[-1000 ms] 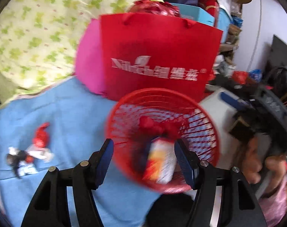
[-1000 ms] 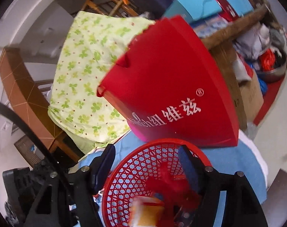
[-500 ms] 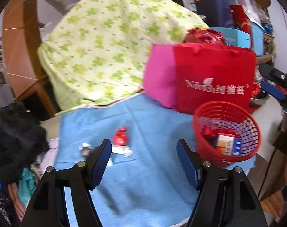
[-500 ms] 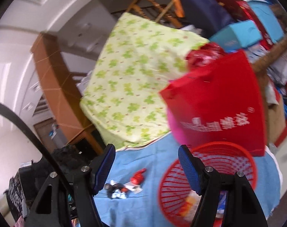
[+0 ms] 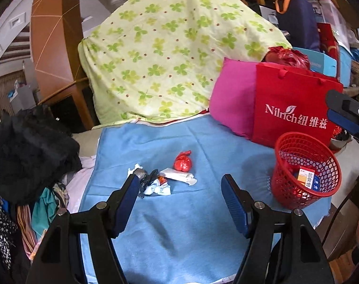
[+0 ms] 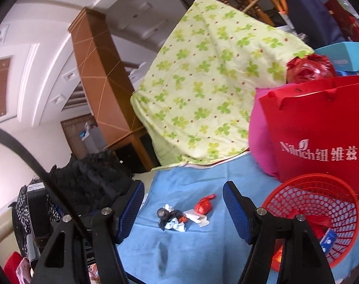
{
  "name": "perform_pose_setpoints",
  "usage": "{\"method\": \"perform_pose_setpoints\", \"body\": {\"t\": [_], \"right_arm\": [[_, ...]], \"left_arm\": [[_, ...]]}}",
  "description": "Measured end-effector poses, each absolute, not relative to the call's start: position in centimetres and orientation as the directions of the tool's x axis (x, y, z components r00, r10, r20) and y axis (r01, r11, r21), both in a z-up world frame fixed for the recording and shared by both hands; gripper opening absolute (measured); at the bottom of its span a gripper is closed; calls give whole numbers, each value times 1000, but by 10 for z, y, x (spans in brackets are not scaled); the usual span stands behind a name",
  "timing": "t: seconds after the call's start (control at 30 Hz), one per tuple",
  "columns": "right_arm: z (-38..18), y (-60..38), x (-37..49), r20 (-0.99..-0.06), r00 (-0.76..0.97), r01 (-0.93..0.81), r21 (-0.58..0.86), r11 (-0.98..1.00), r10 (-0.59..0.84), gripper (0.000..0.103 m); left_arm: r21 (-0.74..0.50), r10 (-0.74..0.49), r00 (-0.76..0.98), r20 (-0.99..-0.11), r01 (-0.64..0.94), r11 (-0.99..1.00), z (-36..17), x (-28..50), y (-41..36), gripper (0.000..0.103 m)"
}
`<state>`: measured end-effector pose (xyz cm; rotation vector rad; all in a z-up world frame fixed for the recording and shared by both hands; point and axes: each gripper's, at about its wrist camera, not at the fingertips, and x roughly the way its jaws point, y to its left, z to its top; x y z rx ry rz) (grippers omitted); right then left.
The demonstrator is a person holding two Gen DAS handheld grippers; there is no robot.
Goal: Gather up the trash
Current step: 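Move both open grippers back to the remaining trash on the blanket, then grasp the red plastic bag with right gripper while left grasps the black plastic bag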
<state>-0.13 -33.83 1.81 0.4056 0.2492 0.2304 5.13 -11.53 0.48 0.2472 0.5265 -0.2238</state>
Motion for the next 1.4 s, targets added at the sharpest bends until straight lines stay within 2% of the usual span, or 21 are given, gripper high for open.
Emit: {"method": "perform_pose_setpoints", "body": {"t": [0.33, 0.5, 0.87, 1.07, 1.3, 1.4], "right_arm": [[16, -293, 23, -245, 917, -211, 369, 905, 314, 73], [6, -273, 42, -294, 895, -224, 358, 907, 337, 73], [-76, -253, 139, -561, 763, -97, 391, 915, 320, 73], [-126, -241, 199, -675, 668, -89, 348, 933, 315, 72], [-152, -234, 265, -716, 625, -121, 303, 945, 310, 72], [-157, -239, 299, -724, 614, -84, 336, 938, 314, 72]], "left_arm": [[132, -119, 837, -533, 222, 966, -8, 60, -79, 72], [103, -92, 812, -577, 184, 977, -29, 76, -50, 73], [21, 36, 668, -743, -30, 999, -111, 127, 49, 72], [-60, -38, 652, -757, -12, 998, -122, 163, 68, 73], [-180, -177, 628, -758, 59, 982, -126, 234, 57, 73], [-214, -224, 625, -748, 91, 972, -125, 270, 44, 73]]}}
